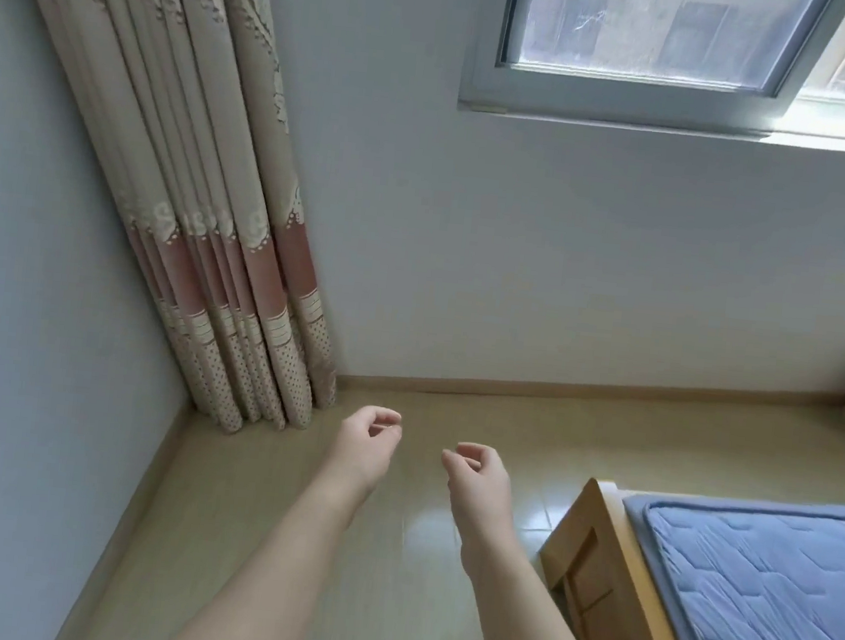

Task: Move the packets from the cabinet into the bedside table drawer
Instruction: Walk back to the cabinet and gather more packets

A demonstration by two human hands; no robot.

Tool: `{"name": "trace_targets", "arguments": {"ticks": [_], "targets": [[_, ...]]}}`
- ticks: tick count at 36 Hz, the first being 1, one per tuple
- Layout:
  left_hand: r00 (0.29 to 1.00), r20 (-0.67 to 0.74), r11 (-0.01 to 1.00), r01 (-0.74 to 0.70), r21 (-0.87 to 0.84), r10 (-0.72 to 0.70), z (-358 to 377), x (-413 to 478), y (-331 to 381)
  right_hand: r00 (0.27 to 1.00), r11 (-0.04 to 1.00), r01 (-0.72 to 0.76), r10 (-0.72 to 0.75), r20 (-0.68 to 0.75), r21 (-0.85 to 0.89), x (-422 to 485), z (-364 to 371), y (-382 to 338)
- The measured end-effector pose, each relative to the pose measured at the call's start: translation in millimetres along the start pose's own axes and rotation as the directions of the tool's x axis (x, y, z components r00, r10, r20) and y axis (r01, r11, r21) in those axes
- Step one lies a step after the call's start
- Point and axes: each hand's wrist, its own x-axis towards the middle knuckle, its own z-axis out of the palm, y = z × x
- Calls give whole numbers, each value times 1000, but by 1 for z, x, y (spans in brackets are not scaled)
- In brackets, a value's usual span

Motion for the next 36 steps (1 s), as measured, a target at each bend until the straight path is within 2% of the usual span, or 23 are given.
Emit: {"name": "trace_targets", "arguments": {"ticks": [8, 14, 17, 21, 25, 30, 36], "targets": [[986, 164, 991, -55, 120, 35, 56, 195, 49, 988, 997, -39, 48, -145, 67, 178, 14, -57], [943, 329, 970, -133, 203, 61, 125, 303, 104, 950, 987, -40, 85, -301, 155, 277, -21, -103], [892, 451, 959, -158, 236, 36, 175, 337, 121, 907, 973, -53, 140, -397, 223, 318, -54, -109], [845, 535, 960, -140, 244, -13, 253, 380, 147, 868, 964, -52, 173, -466, 260, 384, -104, -125], [810, 585, 968, -174, 178, 38, 337, 420, 193, 839, 958, -6, 160, -519, 286, 453, -168, -150], [799, 587, 958, -256, 133, 132, 433, 474, 260, 769, 952, 66, 141, -623, 298, 523, -268, -185], [735, 668, 953, -273, 131, 118, 547, 523, 300, 717, 930, 96, 183, -673, 355, 590, -357, -204]]}}
